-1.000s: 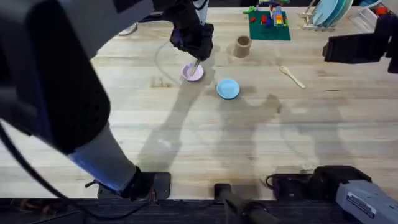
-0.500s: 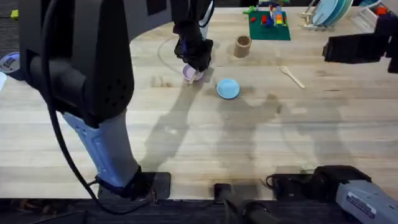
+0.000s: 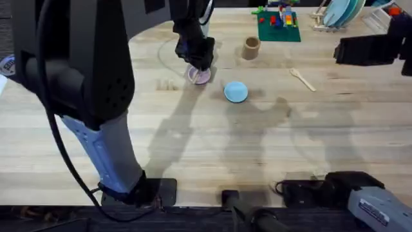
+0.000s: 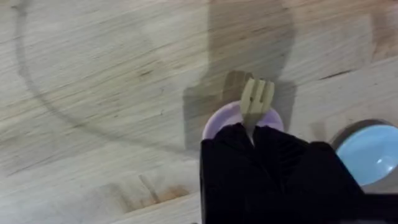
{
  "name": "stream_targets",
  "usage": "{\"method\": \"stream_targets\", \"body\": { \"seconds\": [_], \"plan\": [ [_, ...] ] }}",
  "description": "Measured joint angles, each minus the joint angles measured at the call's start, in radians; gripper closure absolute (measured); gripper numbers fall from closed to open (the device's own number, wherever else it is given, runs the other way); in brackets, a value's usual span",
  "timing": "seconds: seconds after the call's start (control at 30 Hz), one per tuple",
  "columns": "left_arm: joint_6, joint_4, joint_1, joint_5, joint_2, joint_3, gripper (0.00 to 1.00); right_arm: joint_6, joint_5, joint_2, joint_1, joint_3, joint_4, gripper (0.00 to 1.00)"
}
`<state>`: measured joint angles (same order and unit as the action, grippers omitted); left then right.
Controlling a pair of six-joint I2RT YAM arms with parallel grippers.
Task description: Pick up a utensil and set it on the pink plate, then put the other utensil in the container.
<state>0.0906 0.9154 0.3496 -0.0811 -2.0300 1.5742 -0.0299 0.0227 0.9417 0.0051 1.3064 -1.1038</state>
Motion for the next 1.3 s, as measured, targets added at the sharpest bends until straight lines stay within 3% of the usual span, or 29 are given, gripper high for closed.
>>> {"method": "stream_targets", "body": {
  "seconds": [0.33, 1.07, 1.3],
  "plan": [
    [0.0, 0.005, -0.004, -0.001, 0.0, 0.0, 0.954, 0.0, 0.0, 0.0, 0.0, 0.0, 0.0, 0.008],
    [0.0, 0.039, -0.002, -0.005, -0.032, 0.009, 0.671, 0.0, 0.0, 0.0, 0.0, 0.0, 0.0, 0.007],
    [0.0, 0.119, -0.002, -0.004, -0.033, 0.085, 0.564, 0.0, 0.0, 0.0, 0.0, 0.0, 0.0, 0.007]
  ]
}}
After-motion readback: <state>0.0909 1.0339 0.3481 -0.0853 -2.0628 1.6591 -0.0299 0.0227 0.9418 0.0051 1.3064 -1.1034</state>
